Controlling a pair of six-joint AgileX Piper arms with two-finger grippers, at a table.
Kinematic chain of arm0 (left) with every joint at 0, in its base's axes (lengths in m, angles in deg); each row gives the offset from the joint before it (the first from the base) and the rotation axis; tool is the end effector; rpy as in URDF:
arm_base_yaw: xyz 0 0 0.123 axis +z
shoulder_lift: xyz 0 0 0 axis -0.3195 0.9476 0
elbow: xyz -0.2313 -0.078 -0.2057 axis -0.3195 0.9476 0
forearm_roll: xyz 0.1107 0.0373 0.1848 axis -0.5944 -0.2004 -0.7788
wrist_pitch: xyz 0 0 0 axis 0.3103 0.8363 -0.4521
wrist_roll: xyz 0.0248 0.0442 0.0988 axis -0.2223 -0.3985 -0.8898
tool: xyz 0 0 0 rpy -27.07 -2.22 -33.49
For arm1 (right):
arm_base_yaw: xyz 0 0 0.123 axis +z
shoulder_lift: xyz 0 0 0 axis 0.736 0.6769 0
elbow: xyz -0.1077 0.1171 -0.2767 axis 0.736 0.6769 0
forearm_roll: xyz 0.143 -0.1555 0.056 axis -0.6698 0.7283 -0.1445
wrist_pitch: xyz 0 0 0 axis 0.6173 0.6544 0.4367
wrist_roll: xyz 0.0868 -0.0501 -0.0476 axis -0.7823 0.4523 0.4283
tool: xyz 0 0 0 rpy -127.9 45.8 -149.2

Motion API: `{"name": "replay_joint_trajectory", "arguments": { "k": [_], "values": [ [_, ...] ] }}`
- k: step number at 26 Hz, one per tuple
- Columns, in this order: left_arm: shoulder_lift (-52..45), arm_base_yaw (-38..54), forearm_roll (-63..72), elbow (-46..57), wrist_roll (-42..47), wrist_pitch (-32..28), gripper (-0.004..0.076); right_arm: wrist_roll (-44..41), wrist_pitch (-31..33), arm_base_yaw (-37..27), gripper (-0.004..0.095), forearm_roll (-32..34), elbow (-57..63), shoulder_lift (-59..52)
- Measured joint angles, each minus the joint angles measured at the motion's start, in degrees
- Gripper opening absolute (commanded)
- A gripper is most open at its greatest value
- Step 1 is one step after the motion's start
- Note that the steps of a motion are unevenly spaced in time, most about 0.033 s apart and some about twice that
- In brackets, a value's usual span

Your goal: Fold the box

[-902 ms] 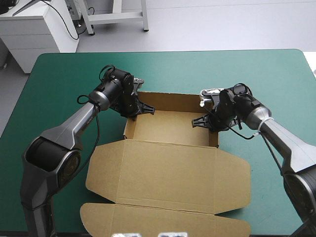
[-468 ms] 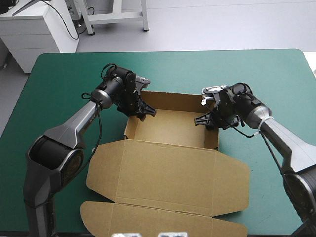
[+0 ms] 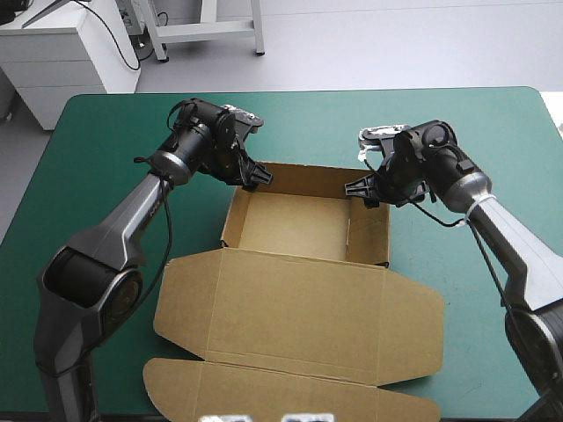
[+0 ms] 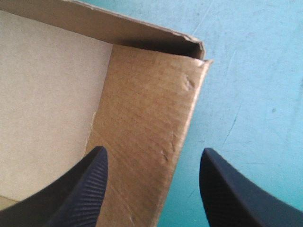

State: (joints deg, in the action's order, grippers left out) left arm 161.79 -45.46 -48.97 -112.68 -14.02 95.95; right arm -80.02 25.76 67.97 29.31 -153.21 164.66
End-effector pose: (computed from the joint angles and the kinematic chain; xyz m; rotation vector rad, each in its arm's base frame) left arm 0.3806 -0.1867 0.3239 0.6830 2.6827 -0.0469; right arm 0.3225 0.1153 0.3432 -0.1852 2.7273 0.0962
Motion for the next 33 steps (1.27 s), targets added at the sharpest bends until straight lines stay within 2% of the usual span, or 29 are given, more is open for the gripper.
{"name": "replay_joint_trajectory", "arguments": {
  "k": [4,6,15,19,21,26,28,33],
  "values": [
    [-3.9,0.0,-3.5,-0.4,0.0,0.1,0.0488,0.0,4.3,0.0,0.0539,1.2,-3.5,0.0],
    [-6.3,0.0,-5.7,-0.5,0.2,0.1,0.0419,0.0,6.2,0.0,0.0539,2.5,-4.4,0.0],
    [-19.1,0.0,-5.1,-0.3,-0.2,0.1,-0.0007,0.0,7.4,0.0,0.0539,2.5,-4.9,0.0],
    [-25.9,0.0,-2.8,2.0,-1.0,0.1,-0.0008,0.0,7.4,0.0,0.0539,-0.4,-4.9,0.0],
    [-31.7,0.0,-2.2,6.1,-1.3,0.1,-0.0008,0.0,7.4,0.0,0.0539,-3.1,-4.9,0.0],
    [-41.5,0.0,-1.8,18.7,-0.8,0.1,-0.0008,-0.5,7.4,0.0,0.0539,-3.5,-4.9,0.0],
    [-47.7,0.0,-1.6,28.5,0.4,-0.5,-0.0008,-1.1,7.4,0.0,0.0539,-3.5,-4.9,0.0],
    [-64.2,0.0,3.2,56.3,0.9,-8.8,-0.0008,-2.7,7.4,0.0,0.0539,-1.7,-3.9,0.0]
  ]
}}
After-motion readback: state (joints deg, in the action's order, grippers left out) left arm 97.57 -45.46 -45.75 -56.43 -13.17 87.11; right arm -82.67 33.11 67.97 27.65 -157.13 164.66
